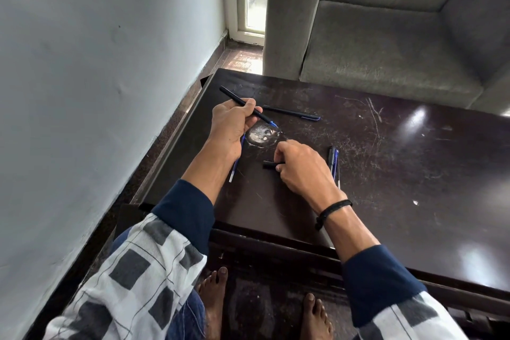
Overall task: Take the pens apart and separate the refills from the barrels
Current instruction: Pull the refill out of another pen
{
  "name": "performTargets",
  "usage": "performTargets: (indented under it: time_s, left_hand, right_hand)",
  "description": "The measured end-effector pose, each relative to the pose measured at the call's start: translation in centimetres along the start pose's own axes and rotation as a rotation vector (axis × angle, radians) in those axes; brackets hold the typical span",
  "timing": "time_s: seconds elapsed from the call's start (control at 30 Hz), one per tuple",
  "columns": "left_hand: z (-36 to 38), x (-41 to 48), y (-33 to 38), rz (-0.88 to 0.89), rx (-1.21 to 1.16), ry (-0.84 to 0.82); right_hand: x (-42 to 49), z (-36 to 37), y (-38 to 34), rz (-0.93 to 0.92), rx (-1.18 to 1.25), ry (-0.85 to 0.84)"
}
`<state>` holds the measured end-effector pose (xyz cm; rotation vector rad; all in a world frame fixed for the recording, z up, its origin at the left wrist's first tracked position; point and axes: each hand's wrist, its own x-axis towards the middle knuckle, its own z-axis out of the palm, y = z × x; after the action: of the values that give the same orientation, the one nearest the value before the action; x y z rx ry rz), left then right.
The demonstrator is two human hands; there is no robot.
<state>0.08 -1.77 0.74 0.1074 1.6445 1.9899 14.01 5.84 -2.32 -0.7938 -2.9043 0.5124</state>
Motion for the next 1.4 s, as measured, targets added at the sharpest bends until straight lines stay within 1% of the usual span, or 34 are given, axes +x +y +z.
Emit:
performTargets:
  time_s: [0.13, 0.23, 0.37, 0.43, 0.5, 0.67, 0.97, 1.4]
  left_hand:
    - [0.1, -0.1, 0.0, -0.002, 0.003, 0.001]
    - [0.1, -0.1, 0.0, -0.004, 0.001, -0.001]
    - [0.0, 0.1, 0.0, -0.009, 0.003, -0.008]
    - [0.1, 0.1, -0.1, -0.015, 0.025, -0.022]
    - [0.3, 0.0, -0.2, -0.018, 0.048, -0.034]
    - [0.4, 0.0, -0.6, -0.013, 0.071, -0.049]
    - [1.0, -0.6, -1.1, -0.044, 0.083, -0.124]
    - [0.8, -0.5, -1.3, -0.039, 0.135, -0.112]
  right_hand:
    - [-0.2, -0.2, -0.1, -0.018, -0.065, -0.057]
    - [0.1, -0.4, 0.4, 0.063, 0.018, -0.058]
    - [0.7, -1.2, 1.5, 0.235, 0.248, 0.100]
    - [0.8, -1.5, 1.7, 0.274, 0.324, 0.172]
    - [0.8, -1.6, 1.5, 0.264, 0.350, 0.208]
    - [0.6, -1.5, 0.9, 0.217, 0.357, 0.227]
    - [0.5, -1.6, 0.6, 0.163, 0.348, 0.272]
    - [0.4, -2.0, 0.6, 0.154, 0.375, 0.311]
